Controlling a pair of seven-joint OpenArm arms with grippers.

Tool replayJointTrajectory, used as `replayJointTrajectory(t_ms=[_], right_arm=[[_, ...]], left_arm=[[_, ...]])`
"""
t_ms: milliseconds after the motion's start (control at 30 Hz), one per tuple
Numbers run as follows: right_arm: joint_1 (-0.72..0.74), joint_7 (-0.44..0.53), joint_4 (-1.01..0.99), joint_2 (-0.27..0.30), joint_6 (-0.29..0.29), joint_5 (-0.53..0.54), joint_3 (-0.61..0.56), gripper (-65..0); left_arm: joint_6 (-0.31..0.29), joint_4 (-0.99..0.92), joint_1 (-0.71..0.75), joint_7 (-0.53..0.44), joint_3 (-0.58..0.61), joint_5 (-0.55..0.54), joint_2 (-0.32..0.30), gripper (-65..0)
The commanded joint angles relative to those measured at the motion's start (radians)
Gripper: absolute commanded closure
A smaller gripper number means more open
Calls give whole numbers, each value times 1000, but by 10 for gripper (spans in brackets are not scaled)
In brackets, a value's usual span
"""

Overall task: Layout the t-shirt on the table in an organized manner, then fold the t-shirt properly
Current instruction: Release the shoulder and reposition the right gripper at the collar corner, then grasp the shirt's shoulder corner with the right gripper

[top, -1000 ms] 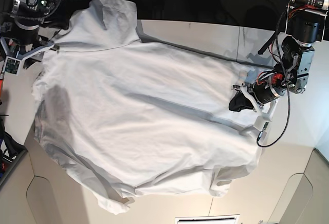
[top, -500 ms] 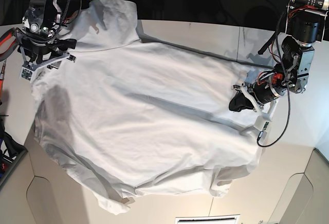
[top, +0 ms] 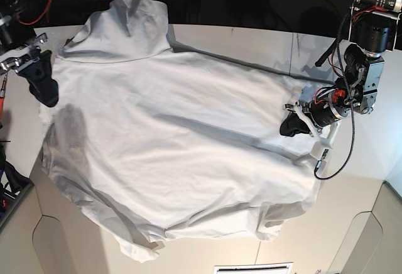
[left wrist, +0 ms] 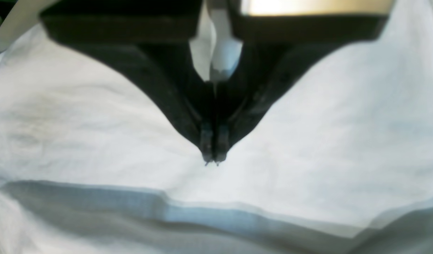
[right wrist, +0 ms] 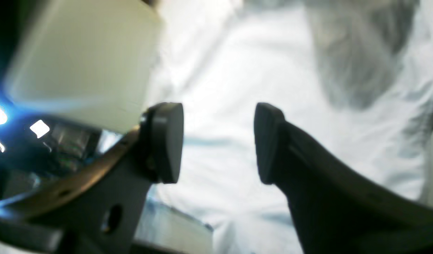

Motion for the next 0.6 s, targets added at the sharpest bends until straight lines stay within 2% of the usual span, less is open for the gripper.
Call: replayJointTrajectory(t_ms=[0, 100, 267, 433, 567], right_arm=[[2, 11, 13, 8, 5, 4, 29, -314], [2, 55, 13, 12, 3, -106, 82, -314], [5, 101, 13, 12, -1, -152, 100, -314], [8, 141, 13, 11, -5, -276, 99, -314], [8, 114, 13, 11, -5, -280, 96, -314]], left_arm=[[4, -3, 4, 64, 6, 46, -6, 0], [4, -3, 4, 64, 6, 47, -6, 0], [4, -3, 4, 64, 5, 46, -6, 0], [4, -3, 4, 62, 6, 46, -6, 0], [4, -3, 4, 43, 6, 47, -6, 0]])
